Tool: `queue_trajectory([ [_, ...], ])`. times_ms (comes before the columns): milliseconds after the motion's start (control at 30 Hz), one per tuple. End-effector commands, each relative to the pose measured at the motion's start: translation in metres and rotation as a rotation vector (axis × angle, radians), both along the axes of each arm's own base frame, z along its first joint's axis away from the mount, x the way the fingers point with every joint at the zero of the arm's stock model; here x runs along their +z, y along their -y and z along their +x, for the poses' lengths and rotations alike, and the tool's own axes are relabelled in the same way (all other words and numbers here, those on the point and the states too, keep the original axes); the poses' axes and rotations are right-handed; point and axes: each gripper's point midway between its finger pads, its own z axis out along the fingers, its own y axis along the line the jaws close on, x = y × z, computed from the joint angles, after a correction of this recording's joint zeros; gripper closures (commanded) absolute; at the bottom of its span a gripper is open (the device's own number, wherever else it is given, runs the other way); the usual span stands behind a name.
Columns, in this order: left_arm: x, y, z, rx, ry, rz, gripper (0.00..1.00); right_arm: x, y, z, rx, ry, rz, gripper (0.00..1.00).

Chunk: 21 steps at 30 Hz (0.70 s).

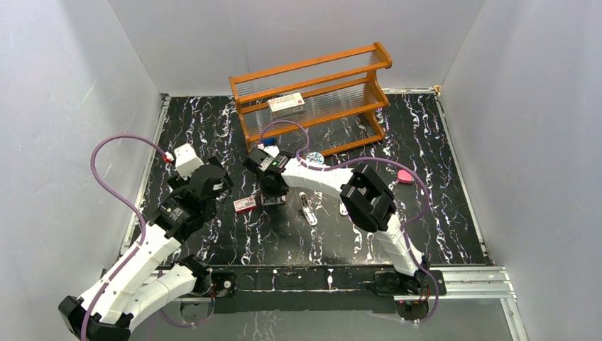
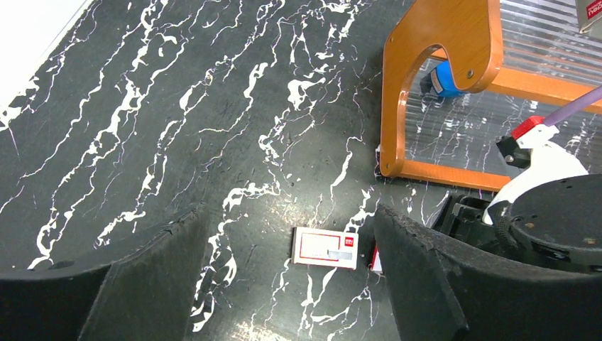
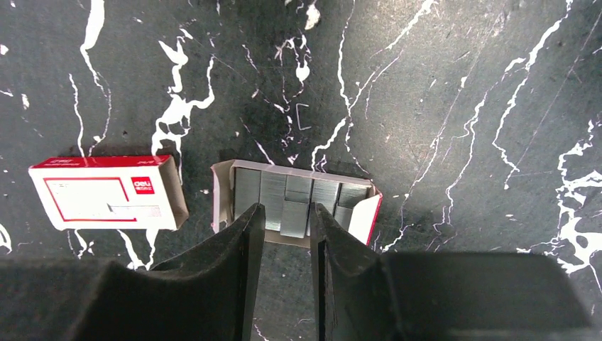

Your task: Load the staples into the stapler

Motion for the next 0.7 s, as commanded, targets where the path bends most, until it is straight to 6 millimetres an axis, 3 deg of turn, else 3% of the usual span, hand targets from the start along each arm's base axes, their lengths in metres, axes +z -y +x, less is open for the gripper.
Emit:
queue_trajectory([
  [0, 0.002, -0.007, 0.001, 0.039, 0.009, 0.016, 0.17, 0.012, -0.008, 0.006, -0.008, 0.029, 0.013, 0.63],
  [367, 0.001, -0.005, 0.002, 0.032, 0.002, 0.016, 0.16, 0.007, 0.003, 0.011, -0.034, 0.043, -0.058, 0.64],
  [667, 0.000, -0.004, 0.002, 0.031, 0.003, 0.014, 0.16, 0.007, -0.002, 0.009, -0.026, 0.040, -0.044, 0.64],
])
